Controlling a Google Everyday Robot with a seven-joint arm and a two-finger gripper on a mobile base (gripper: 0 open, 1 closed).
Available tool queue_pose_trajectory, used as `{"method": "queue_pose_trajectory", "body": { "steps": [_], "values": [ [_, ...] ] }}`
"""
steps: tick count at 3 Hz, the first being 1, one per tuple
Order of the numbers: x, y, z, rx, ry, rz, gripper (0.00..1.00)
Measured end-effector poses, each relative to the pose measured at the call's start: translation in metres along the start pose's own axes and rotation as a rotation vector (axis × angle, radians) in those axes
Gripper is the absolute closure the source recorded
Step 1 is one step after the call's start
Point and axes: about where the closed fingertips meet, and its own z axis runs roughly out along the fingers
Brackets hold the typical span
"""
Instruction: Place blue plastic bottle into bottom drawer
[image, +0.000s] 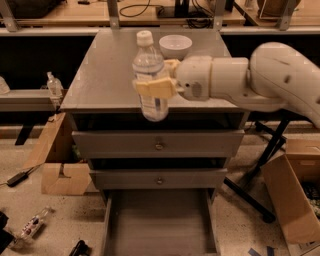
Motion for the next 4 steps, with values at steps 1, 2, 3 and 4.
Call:
{"method": "queue_pose_trajectory", "body": {
  "steps": [1,2,3,4],
  "values": [
    [0.064,0.042,-0.048,-0.016,0.073,-0.023,1.0],
    [0.135,0.04,-0.057,-0.082,0.124,-0.072,1.0],
    [0.135,0.04,-0.057,-0.082,0.124,-0.072,1.0],
    [0.18,0.053,-0.044,-0.089,0.076,-0.015,1.0]
  ]
}}
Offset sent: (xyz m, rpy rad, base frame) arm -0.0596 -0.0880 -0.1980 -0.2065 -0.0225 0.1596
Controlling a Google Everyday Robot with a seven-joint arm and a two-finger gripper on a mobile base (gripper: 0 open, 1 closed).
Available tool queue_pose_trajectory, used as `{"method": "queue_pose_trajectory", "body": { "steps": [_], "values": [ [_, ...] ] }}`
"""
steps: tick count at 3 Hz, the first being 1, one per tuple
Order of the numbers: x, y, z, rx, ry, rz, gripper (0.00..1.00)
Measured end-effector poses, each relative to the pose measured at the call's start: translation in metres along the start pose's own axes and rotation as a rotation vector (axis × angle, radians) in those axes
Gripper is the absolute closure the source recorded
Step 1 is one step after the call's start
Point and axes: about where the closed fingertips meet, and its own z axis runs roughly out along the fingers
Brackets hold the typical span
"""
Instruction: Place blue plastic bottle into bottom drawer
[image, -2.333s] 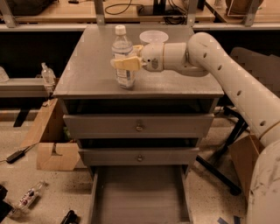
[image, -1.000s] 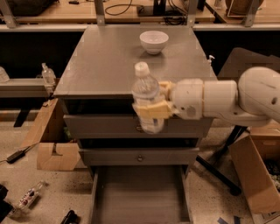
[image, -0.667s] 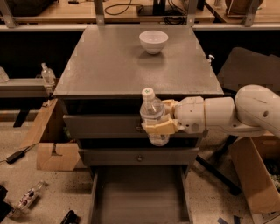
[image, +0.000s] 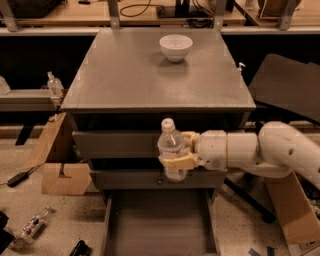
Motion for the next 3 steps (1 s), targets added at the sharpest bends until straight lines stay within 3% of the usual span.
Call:
{"method": "queue_pose_trajectory", "body": {
  "steps": [1,2,3],
  "values": [
    [0.071,0.025,0.018,0.007,-0.069,0.035,1.0],
    [0.172,0.042,0.042,0.001,-0.127,-0.02,1.0],
    [0.242,0.038,0.069,-0.024,-0.152,-0.017,1.0]
  ]
}}
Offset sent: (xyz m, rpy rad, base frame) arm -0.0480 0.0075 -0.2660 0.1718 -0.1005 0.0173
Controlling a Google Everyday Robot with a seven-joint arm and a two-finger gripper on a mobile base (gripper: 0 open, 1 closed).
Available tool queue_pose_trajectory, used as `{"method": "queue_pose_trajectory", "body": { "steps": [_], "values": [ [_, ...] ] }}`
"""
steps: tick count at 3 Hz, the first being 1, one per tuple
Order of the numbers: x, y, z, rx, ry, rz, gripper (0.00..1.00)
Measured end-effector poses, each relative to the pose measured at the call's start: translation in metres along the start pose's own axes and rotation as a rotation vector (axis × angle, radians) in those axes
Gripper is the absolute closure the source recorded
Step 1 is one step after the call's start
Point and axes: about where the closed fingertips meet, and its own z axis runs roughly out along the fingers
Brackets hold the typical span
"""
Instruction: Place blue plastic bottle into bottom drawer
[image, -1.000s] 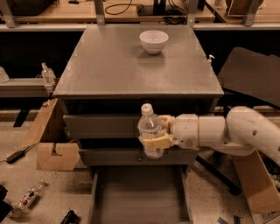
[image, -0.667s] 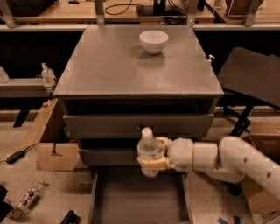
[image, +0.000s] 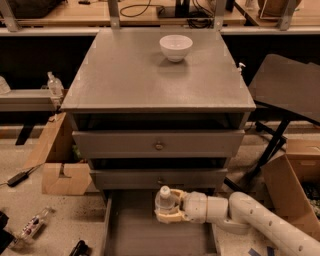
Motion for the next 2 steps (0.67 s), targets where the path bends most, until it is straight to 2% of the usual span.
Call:
{"method": "queue_pose_trajectory", "body": {
  "steps": [1,2],
  "values": [
    [0.0597,-0.013,0.0123,-0.033,0.003,0.075,1.0],
    [0.0663,-0.0198,0.0141,-0.029,0.004,0.079,1.0]
  ]
}}
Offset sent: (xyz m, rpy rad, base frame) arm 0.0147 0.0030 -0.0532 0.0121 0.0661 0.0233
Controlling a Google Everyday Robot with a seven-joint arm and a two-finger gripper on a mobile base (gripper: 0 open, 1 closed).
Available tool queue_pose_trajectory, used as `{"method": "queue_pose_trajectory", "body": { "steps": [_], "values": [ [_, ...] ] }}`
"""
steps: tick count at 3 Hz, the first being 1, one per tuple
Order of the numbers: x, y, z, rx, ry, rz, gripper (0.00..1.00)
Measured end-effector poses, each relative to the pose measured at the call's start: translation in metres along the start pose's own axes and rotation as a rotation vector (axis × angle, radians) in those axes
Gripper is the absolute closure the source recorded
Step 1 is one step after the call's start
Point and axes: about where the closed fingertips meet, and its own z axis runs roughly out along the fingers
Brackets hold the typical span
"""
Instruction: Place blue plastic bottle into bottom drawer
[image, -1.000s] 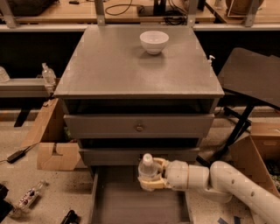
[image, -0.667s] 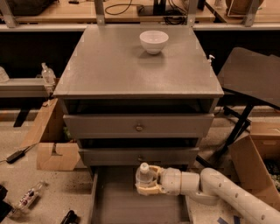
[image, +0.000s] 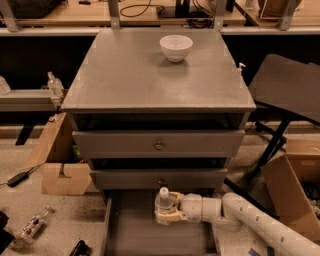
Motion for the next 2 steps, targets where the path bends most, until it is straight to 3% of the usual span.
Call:
{"method": "queue_pose_trajectory", "body": {
  "steps": [1,2],
  "values": [
    [0.047,-0.012,0.033,-0.044,-0.036,0.032,1.0],
    [0.114,-0.021,0.078,-0.078,-0.084,0.07,1.0]
  ]
}}
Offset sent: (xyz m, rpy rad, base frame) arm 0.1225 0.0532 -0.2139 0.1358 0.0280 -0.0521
